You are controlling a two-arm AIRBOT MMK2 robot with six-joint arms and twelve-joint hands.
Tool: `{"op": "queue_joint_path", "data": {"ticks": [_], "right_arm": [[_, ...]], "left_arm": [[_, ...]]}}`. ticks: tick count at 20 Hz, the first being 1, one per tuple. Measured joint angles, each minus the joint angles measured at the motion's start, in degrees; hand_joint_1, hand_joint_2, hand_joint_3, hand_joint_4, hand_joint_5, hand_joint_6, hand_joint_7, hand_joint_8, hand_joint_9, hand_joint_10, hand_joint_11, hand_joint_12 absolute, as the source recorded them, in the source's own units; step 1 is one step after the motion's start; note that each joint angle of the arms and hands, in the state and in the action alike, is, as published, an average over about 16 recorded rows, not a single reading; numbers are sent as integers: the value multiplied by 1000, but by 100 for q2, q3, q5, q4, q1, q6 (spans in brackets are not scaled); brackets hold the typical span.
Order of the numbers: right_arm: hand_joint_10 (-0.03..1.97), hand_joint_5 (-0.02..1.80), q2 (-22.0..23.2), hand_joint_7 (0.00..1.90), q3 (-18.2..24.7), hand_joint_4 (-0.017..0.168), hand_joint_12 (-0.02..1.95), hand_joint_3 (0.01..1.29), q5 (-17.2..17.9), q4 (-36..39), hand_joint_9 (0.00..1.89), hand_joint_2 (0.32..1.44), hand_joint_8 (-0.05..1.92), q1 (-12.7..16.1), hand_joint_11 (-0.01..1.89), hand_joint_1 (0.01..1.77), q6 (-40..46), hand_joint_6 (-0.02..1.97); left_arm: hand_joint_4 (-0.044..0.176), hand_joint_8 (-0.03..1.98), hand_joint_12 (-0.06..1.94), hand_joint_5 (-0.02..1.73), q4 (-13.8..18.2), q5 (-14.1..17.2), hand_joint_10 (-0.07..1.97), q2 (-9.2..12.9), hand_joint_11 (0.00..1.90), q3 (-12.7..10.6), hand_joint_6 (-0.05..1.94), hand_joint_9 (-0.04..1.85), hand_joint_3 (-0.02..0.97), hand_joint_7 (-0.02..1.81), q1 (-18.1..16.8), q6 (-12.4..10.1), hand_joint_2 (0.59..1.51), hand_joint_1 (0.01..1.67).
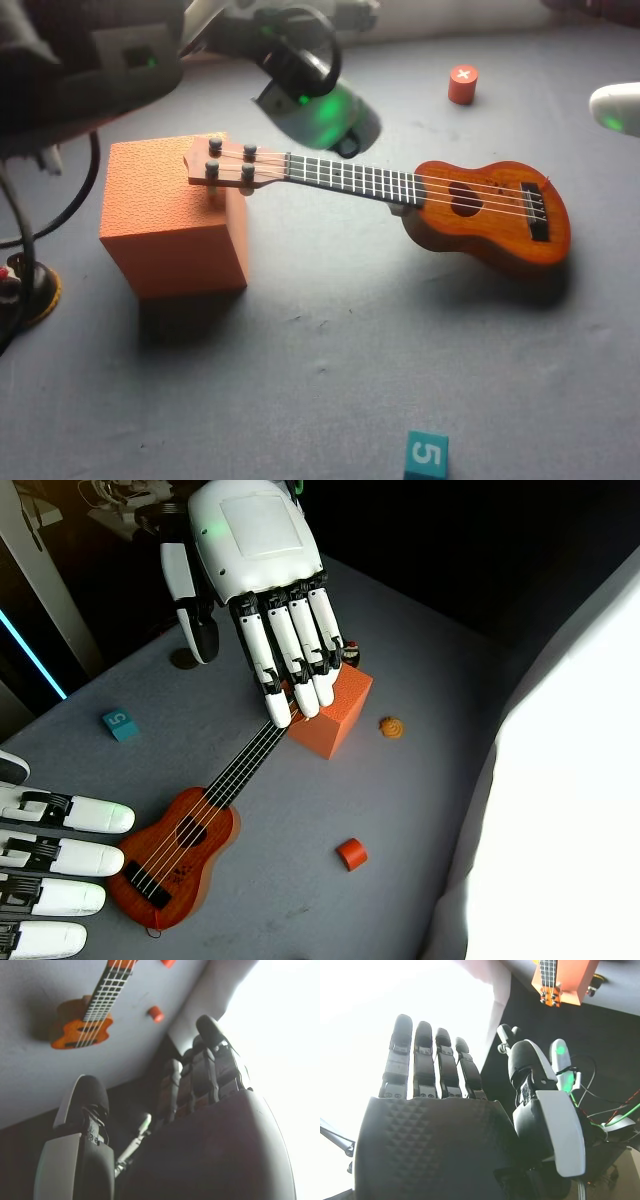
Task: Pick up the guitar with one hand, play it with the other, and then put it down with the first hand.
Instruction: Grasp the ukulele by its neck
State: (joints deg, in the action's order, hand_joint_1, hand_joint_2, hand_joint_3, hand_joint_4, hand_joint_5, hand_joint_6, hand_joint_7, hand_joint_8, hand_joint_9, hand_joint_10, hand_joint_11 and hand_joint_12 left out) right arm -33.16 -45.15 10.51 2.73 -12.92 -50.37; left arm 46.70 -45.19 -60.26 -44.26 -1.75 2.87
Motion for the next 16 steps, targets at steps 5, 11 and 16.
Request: {"op": "queue_joint_path", "data": {"ticks": [5, 11, 16], "right_arm": [[132, 63, -28, 79, 3, 0, 252, 15, -8, 0, 20, 1367, 20, 4, 21, 295, 0, 35], [37, 40, -54, 44, 5, 0, 110, 15, -14, 0, 19, 1340, 19, 6, 21, 365, 0, 34], [16, 24, -61, 25, 5, 0, 18, 15, -15, 0, 17, 1322, 19, 6, 22, 421, 0, 34]], "left_arm": [[20, -10, 304, 29, -94, 13, 17, -251, 16, -137, 3, 33, 5, 24, 18, 85, 1239, 654], [9, -10, 52, 17, -106, -149, 2, -685, 16, -363, 2, 16, 4, 19, 186, -68, 1178, 893], [1, -10, 13, 20, 40, -274, 2, -1118, 17, -628, 2, 16, 4, 20, 455, -346, 1139, 1097]]}}
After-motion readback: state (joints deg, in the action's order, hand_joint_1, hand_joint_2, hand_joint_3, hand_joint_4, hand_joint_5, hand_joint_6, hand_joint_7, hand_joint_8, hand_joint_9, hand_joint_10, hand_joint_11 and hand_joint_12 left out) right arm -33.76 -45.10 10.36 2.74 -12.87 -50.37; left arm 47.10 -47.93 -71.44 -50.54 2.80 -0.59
